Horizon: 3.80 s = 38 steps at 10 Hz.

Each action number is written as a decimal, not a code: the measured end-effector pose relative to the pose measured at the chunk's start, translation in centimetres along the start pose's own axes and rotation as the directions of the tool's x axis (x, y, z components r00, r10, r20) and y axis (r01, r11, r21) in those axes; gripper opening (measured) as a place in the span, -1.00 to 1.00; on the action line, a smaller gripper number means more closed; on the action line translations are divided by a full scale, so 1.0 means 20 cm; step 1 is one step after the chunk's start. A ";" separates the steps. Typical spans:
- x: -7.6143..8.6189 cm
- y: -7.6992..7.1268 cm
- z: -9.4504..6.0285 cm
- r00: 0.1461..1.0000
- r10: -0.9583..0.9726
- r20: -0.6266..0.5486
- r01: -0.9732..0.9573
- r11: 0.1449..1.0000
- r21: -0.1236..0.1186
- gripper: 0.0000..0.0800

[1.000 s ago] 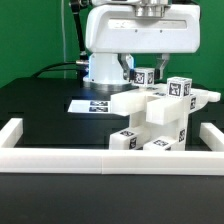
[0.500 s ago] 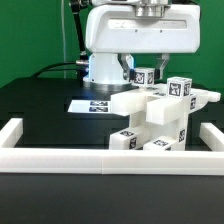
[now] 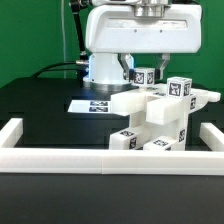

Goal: Assemble chair

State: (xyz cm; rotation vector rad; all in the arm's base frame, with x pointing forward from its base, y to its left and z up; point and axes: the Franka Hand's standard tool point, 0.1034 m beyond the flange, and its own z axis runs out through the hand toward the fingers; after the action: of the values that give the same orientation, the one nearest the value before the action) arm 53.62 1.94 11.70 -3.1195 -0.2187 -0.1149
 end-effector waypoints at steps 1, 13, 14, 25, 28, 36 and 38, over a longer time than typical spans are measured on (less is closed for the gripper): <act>0.00 0.00 0.00 0.998 0.068 0.000 -0.068 0.998 0.000 -0.01; 0.00 -0.02 0.00 0.642 0.767 0.008 -0.767 0.642 0.010 -0.01; 0.00 -0.03 0.00 0.579 0.816 0.013 -0.816 0.578 0.014 -0.01; 0.00 -0.06 0.01 0.294 0.955 0.041 -0.956 0.293 0.025 0.11; 0.01 -0.06 0.00 0.456 0.889 0.034 -0.890 0.455 0.031 0.59; 0.01 -0.06 0.00 0.810 0.586 0.016 -0.586 0.809 0.042 0.59; 0.01 -0.06 0.00 0.810 0.587 0.017 -0.587 0.809 0.042 0.12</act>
Offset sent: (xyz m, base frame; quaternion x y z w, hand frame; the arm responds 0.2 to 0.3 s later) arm 0.0000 0.0000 0.0000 0.0000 0.0000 0.1938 0.9810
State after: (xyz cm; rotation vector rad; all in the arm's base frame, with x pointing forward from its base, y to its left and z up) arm 53.57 3.10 11.71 -2.9712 0.7359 -0.0917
